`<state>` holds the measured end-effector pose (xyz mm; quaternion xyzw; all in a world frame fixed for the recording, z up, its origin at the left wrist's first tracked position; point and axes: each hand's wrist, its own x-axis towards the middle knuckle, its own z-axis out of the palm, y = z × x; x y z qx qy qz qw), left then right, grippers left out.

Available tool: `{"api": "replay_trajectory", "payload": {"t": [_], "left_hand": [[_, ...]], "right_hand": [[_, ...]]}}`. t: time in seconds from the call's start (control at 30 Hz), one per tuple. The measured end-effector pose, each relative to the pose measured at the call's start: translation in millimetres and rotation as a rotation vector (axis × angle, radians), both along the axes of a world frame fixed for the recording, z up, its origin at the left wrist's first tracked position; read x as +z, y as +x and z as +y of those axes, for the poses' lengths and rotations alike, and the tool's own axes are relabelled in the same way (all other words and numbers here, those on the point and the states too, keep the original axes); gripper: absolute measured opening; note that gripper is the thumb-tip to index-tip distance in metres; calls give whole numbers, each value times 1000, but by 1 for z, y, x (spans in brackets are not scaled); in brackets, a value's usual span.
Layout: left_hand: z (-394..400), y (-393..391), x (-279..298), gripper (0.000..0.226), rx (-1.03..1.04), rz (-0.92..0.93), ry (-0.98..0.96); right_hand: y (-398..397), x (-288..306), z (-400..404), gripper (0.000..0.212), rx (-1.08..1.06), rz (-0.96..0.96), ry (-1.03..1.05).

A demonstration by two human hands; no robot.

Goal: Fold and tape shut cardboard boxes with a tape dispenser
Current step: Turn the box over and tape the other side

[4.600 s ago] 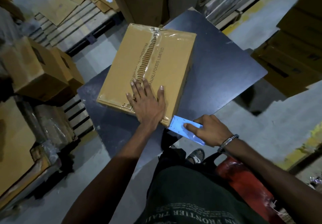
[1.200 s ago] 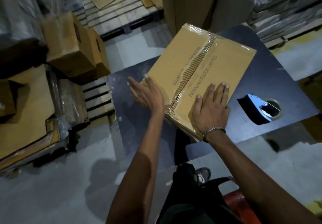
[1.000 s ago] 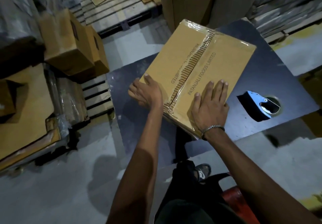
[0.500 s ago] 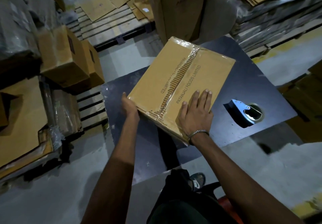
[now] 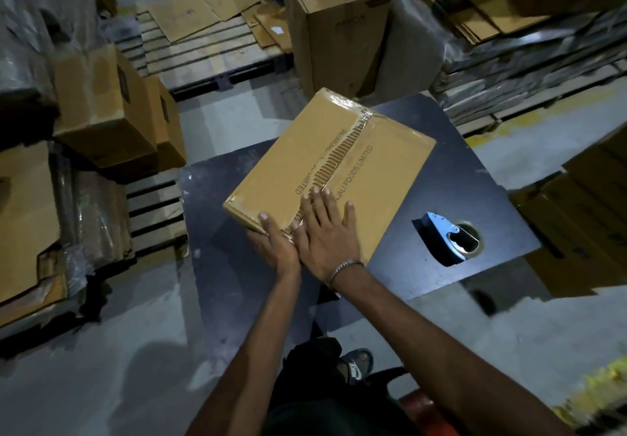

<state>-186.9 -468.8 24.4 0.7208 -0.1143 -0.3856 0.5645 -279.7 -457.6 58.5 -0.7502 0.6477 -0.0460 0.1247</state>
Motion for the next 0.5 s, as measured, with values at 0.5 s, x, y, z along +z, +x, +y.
{"api": "replay_trajectory", "payload": {"t": [0.5], "left_hand": [[-14,11,-2,83,-114,-181,50]], "right_hand": [[-131,19,-195,114,-293,78,47]]}}
